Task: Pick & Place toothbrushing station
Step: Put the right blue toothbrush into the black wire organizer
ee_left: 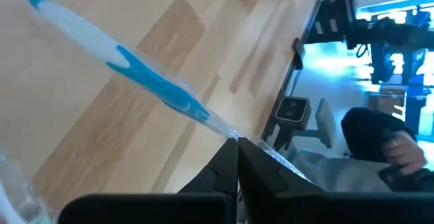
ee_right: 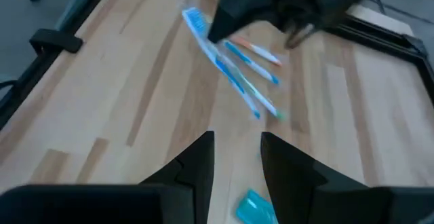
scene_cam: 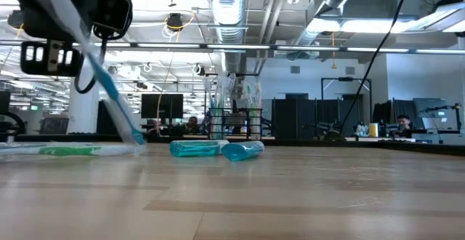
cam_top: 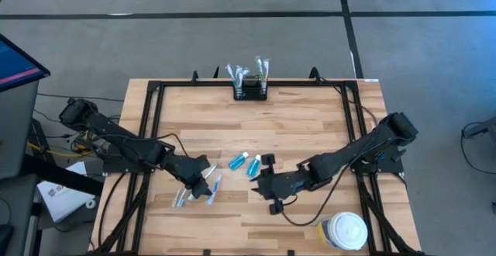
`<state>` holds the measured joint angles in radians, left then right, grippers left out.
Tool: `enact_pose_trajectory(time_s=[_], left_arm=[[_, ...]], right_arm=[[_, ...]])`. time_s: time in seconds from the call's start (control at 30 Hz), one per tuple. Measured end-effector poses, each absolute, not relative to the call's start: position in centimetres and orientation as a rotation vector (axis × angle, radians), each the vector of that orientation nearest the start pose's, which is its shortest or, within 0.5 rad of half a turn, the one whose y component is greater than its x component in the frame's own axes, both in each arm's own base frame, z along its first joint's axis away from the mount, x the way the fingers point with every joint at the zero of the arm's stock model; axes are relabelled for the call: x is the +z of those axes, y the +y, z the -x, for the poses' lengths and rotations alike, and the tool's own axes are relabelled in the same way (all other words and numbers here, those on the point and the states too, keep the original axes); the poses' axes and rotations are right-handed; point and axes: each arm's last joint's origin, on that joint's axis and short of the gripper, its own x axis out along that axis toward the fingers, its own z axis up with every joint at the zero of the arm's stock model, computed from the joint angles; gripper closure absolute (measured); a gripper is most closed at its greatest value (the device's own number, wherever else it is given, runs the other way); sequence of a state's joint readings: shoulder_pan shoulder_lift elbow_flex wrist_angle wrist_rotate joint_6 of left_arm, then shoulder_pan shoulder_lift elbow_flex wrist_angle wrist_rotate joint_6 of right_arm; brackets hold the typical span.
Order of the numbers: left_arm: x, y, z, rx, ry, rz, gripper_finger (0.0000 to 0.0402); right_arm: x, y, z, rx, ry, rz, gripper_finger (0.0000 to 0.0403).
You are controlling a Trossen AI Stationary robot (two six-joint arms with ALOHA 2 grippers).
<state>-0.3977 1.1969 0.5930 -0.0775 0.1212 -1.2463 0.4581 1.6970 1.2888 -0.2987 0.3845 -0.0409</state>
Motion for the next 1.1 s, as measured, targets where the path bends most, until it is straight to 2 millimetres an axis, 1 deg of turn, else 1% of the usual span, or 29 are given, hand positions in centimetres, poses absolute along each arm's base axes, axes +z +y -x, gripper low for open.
enact_pose_trajectory(time_s=[0.07, 0.23, 0.4, 0.5, 0.57, 0.63, 0.73, 0.93, 1.1], left_arm=[[20.1, -9.5, -21.6, -0.031, 0.869, 1.066, 0.0401], [20.2, -9.5, -21.7, -0.041, 0.853, 1.07, 0.0401], [20.3, -9.5, -21.8, -0.047, 0.847, 1.073, 0.0401], [20.3, -9.5, -21.8, -0.051, 0.839, 1.075, 0.0401], [20.4, -9.5, -21.9, -0.05, 0.829, 1.075, 0.0401], [20.4, -9.5, -21.9, -0.053, 0.821, 1.076, 0.0401], [20.5, -9.5, -22.0, -0.057, 0.808, 1.076, 0.0401], [20.7, -9.4, -22.1, -0.062, 0.783, 1.084, 0.0401], [20.8, -8.8, -22.5, -0.047, 0.754, 1.097, 0.0401]], right_arm=[[24.8, 15.9, -34.6, 0.113, 0.666, 0.374, 0.0291], [21.5, 17.0, -36.8, 0.146, 0.631, 0.453, 0.0291], [20.3, 17.3, -38.4, 0.139, 0.561, 0.467, 0.0291], [20.3, 17.1, -38.8, 0.135, 0.539, 0.455, 0.0291], [20.3, 16.8, -39.6, 0.125, 0.493, 0.431, 0.0291], [19.8, 16.5, -39.6, 0.127, 0.506, 0.447, 0.0291], [19.8, 16.0, -40.5, 0.132, 0.448, 0.422, 0.0291], [19.8, 15.0, -41.0, 0.142, 0.436, 0.411, 0.0291], [20.0, 14.9, -41.2, 0.154, 0.418, 0.406, 0.0291]])
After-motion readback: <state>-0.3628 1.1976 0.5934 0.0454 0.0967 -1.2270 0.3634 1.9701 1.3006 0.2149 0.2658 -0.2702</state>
